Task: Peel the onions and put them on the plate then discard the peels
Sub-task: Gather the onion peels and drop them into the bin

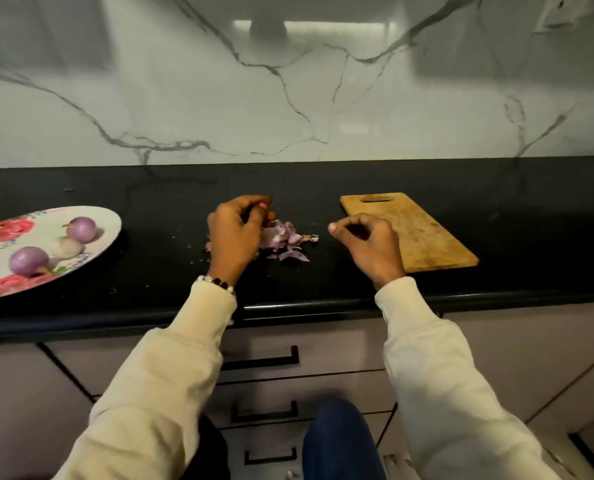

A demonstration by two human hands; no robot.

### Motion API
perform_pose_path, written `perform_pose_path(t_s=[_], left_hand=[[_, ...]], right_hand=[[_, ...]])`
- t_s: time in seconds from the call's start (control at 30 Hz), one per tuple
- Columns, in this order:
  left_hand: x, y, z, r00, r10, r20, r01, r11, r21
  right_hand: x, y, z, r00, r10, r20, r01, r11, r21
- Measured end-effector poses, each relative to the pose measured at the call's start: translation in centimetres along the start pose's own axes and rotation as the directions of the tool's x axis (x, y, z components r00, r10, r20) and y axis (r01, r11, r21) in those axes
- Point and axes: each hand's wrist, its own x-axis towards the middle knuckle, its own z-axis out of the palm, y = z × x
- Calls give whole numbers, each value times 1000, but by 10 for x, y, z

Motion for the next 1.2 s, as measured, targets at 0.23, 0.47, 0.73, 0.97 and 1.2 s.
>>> perform_pose_path(t_s=[0.23,0.47,0.73,0.97,1.2], left_hand=[[0,-63,-37,955,-251,158,95,763,640],[7,-60,-21,929,-285,235,6,646,763],[52,-65,-23,960,-251,120,183,894,410],[75,-80,-21,916,-339,216,205,857,473],[76,-84,-23,909,-353,220,256,892,373]], right_hand=[[10,-5,62,901,57,430,137,904,-406],[29,-13,108,870,38,492,259,813,-521],[66,-17,151,882,-67,466,235,921,-311],[98,-18,168,849,-27,528,174,957,-232],[100,-20,163,843,21,537,93,979,-184]])
